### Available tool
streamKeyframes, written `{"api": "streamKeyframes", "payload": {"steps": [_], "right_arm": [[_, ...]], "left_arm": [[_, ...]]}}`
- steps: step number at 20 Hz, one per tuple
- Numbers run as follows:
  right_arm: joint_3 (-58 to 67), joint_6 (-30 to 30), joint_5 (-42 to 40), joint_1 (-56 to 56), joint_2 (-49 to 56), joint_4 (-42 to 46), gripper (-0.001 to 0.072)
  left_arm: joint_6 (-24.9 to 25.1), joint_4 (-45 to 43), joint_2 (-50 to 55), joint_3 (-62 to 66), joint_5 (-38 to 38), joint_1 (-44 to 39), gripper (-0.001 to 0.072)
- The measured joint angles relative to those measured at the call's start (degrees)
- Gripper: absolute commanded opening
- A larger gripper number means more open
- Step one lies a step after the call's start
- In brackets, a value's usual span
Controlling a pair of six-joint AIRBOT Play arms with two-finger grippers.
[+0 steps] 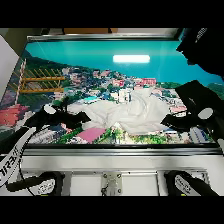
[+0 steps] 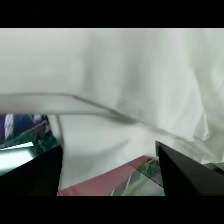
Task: Fold the clothes and pants, and hang the long-sleeved shirts on hangers.
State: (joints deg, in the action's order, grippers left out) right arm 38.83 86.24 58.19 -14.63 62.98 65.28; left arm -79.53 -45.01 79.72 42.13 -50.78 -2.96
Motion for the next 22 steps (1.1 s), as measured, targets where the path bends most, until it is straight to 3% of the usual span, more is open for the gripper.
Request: {"api": "streamKeyframes", "payload": {"steps": [5, 6, 7, 8, 9, 11, 12, 16, 22], "right_arm": [[-5.73, 0.11, -9.09, 0.39, 3.65, -8.61, 0.0620], [-6.14, -0.26, -10.75, 1.20, 4.55, -10.08, 0.0618], [-6.34, -0.35, -12.24, 2.05, 5.22, -11.61, 0.0617], [-6.54, -0.57, -13.73, 2.97, 5.90, -12.68, 0.0613], [-6.67, -0.72, -15.21, 3.89, 6.43, -13.33, 0.0497], [-6.78, -0.74, -17.94, 5.18, 7.17, -13.57, 0.0061], [-6.58, -0.74, -18.36, 5.53, 7.41, -13.14, 0.0019], [0.13, -0.92, -16.48, 5.18, 4.72, -9.07, 0.0019], [26.80, -0.96, -4.00, 2.71, -9.01, 3.37, 0.0018]], "left_arm": [[0.35, 0.98, 0.26, 0.00, 1.27, 0.00, 0.0613], [0.26, 1.11, 0.28, 0.00, 1.44, -0.02, 0.0496], [-0.11, 1.14, 0.33, 0.00, 1.60, -0.02, 0.0145], [-0.17, 1.14, 0.35, 0.00, 1.73, 0.00, 0.0025], [-0.37, 1.14, 0.42, 0.00, 1.84, -0.02, 0.0020], [-0.52, 1.25, 0.42, 0.02, 2.25, -0.02, 0.0020], [-0.55, 1.22, 0.28, 0.28, 2.40, 0.02, 0.0020], [-0.79, 1.14, -4.46, 6.73, 0.17, 2.86, 0.0020], [-0.79, 1.14, -21.33, 30.62, -5.16, 11.26, 0.0020]]}}
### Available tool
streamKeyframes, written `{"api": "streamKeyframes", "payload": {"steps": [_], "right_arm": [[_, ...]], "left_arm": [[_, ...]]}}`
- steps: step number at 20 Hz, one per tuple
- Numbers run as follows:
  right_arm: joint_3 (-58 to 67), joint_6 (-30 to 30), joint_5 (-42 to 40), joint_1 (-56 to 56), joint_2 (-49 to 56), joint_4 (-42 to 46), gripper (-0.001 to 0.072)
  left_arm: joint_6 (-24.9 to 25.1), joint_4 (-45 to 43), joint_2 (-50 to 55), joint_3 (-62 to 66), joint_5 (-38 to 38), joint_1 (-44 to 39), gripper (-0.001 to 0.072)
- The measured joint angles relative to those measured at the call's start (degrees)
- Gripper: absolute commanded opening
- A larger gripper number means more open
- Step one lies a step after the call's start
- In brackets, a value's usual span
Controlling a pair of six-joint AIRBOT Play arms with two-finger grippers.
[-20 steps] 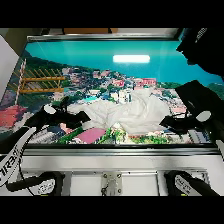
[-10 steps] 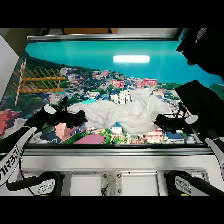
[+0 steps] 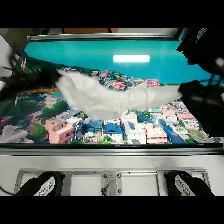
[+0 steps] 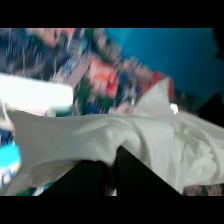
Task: Fold the clothes and pants, and hang the long-sleeved shirts on hangers.
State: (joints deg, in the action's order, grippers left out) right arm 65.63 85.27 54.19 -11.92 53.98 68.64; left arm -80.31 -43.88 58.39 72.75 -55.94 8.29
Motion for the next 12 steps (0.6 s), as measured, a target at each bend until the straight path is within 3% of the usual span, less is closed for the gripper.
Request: {"api": "streamKeyframes", "payload": {"steps": [6, 12], "right_arm": [[16.15, 0.00, 3.93, -0.70, -12.94, 3.74, 0.0018], [18.84, 0.00, 7.80, -0.81, -14.69, 4.96, 0.0018]], "left_arm": [[0.00, -2.67, -15.69, 13.33, -1.16, 5.46, 0.0020], [-4.28, -4.35, -23.87, 4.57, -5.03, 8.63, 0.0019]]}}
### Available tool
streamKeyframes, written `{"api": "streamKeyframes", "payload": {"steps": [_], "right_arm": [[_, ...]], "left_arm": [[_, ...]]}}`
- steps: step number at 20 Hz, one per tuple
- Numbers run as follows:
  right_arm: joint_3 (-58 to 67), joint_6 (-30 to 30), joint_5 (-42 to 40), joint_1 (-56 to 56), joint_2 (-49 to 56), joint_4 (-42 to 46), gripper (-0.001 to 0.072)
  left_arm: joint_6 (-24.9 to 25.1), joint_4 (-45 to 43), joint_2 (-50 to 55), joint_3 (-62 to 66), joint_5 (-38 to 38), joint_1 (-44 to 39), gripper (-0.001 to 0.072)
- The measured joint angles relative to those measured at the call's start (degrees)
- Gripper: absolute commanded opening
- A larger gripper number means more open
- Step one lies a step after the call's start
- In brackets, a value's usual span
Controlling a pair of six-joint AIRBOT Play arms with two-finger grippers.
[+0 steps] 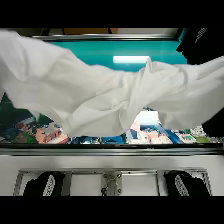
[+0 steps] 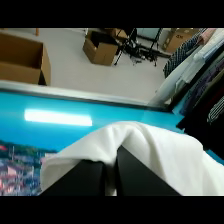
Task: Fold the clothes and pants, and hang the long-sleeved shirts on hangers.
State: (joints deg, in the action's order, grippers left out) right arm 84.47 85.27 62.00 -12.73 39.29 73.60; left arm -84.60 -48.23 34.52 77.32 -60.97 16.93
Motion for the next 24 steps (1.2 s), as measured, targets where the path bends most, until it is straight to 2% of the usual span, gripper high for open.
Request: {"api": "streamKeyframes", "payload": {"steps": [4, 8, 11, 15, 19, 22, 23, 24], "right_arm": [[0.28, -0.26, 4.98, 0.00, 7.67, 0.42, 0.0017], [0.46, -2.45, 9.11, 0.00, 17.20, 2.84, 0.0017], [0.98, -3.21, 12.72, 0.00, 19.69, 8.52, 0.0017], [2.82, -3.30, 15.93, 0.22, 20.06, 14.64, 0.0016], [4.07, -1.18, 11.58, 3.69, 23.71, 16.33, 0.0016], [4.50, 1.22, 2.86, 7.56, 30.21, 16.83, 0.0030], [4.90, 2.60, -0.74, 8.44, 32.72, 16.83, 0.0174], [5.57, 3.96, -4.72, 9.03, 35.41, 16.81, 0.0463]], "left_arm": [[-4.94, -0.44, 0.63, -15.28, -10.71, -6.78, 0.0019], [-9.86, -0.42, 3.61, -27.98, -16.17, -23.12, 0.0019], [-14.69, -0.37, 6.97, -29.46, -18.23, -35.78, 0.0020], [-19.19, -0.55, 13.40, -24.79, -19.80, -48.94, 0.0020], [-20.96, -11.54, 21.99, -19.87, -18.49, -52.87, 0.0020], [-21.29, -18.36, 29.55, -18.32, -11.61, -47.91, 0.0020], [-21.24, -19.39, 32.24, -18.08, -8.13, -45.40, 0.0022], [-20.72, -19.54, 34.88, -17.79, -4.37, -42.73, 0.0250]]}}
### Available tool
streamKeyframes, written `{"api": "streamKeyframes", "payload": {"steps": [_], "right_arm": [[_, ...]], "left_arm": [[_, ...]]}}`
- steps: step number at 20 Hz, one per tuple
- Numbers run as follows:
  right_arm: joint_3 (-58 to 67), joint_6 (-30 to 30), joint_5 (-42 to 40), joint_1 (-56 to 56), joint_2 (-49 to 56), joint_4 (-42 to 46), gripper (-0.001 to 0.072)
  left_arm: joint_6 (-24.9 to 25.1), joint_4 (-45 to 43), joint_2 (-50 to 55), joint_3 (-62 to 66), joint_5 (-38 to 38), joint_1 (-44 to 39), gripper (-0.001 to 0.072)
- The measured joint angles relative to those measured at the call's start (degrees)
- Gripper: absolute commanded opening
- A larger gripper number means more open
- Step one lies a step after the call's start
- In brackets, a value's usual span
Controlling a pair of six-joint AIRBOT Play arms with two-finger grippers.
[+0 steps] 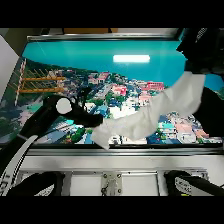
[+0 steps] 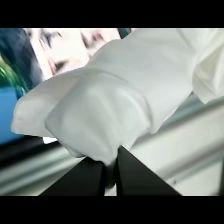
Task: Fold the clothes and pants, and hang the long-sleeved shirts on hangers.
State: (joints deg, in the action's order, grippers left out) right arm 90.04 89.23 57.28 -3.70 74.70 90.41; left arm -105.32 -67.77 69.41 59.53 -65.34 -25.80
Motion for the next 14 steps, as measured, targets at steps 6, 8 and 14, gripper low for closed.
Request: {"api": "streamKeyframes", "payload": {"steps": [6, 8, 14], "right_arm": [[4.37, 2.23, -9.73, 1.44, 6.82, -4.02, 0.0657], [4.33, -0.52, -7.26, 2.58, 5.73, -6.51, 0.0657], [-9.18, -5.86, 5.14, 22.29, 1.90, -7.45, 0.0656]], "left_arm": [[4.31, 2.47, 11.50, 7.45, 12.48, 15.43, 0.0625], [5.99, 2.84, 11.80, 9.42, 12.92, 18.99, 0.0625], [9.46, 2.82, 4.37, -0.33, 13.55, 20.55, 0.0625]]}}
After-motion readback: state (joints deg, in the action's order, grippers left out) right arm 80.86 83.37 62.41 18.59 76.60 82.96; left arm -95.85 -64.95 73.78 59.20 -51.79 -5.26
